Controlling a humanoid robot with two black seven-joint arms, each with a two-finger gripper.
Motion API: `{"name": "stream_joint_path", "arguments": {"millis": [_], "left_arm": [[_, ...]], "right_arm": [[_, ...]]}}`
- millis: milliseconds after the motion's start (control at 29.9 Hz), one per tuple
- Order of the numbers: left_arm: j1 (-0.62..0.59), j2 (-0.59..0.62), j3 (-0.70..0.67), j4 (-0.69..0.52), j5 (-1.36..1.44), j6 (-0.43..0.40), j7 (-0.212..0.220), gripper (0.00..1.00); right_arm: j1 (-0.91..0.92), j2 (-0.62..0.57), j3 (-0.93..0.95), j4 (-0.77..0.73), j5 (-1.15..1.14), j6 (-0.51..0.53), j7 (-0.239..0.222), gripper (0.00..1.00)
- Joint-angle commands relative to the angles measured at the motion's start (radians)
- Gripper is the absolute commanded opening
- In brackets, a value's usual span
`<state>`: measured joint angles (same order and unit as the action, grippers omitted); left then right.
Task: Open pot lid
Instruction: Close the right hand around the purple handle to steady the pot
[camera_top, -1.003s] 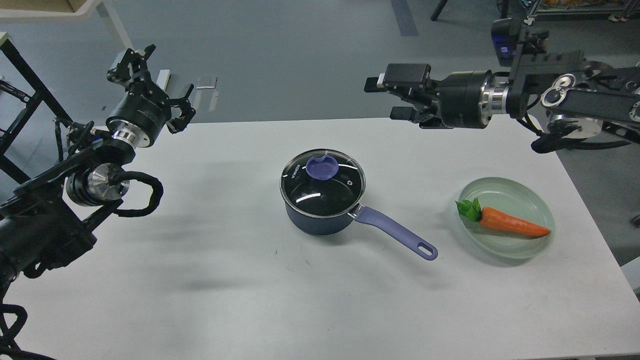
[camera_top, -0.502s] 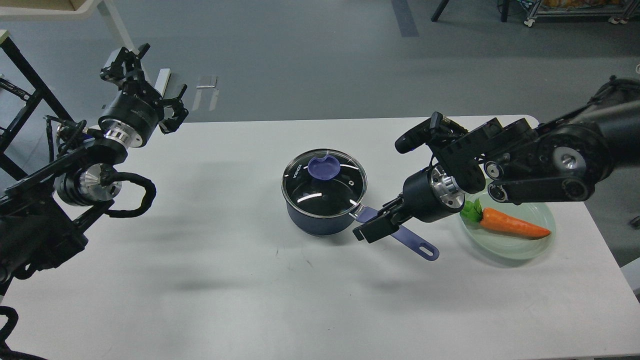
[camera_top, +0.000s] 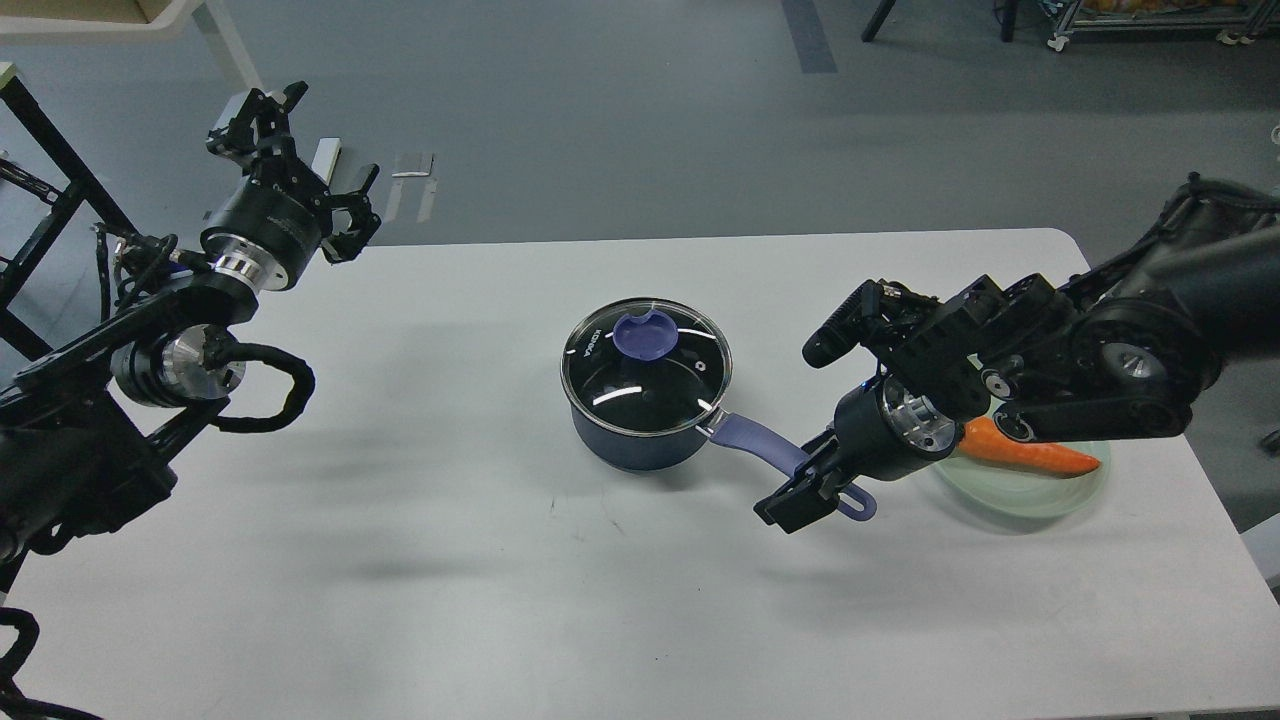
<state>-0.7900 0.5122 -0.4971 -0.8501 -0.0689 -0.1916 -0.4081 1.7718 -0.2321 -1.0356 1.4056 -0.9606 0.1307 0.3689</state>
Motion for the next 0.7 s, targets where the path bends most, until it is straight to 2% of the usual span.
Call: {"name": "stream_joint_path", "arguments": {"millis": [0, 167, 401, 568, 669], "left_arm": [[-0.002, 0.003, 0.000, 0.000, 0.000, 0.000, 0.000, 0.99], [-0.005, 0.003, 0.000, -0.001, 0.000, 0.001, 0.002, 0.99], [-0.005, 0.011, 0.000, 0.000, 0.001, 0.001, 0.002, 0.99], [-0.005, 0.022, 0.000, -0.001, 0.001, 0.000, 0.002, 0.99], [-0.005, 0.022, 0.000, -0.003, 0.001, 0.000, 0.005, 0.99]], "right_arm": [[-0.002, 0.002, 0.000, 0.000, -0.026, 0.000, -0.010, 0.69], [-0.003, -0.001, 0.000, 0.000, -0.027, 0.000, -0.041, 0.61], [-0.002, -0.007, 0.000, 0.004, -0.026, 0.001, -0.044, 0.56], [0.002, -0.006, 0.000, 0.009, -0.015, 0.001, -0.071, 0.54], [0.002, -0.006, 0.000, 0.009, -0.013, 0.001, -0.082, 0.47]]}}
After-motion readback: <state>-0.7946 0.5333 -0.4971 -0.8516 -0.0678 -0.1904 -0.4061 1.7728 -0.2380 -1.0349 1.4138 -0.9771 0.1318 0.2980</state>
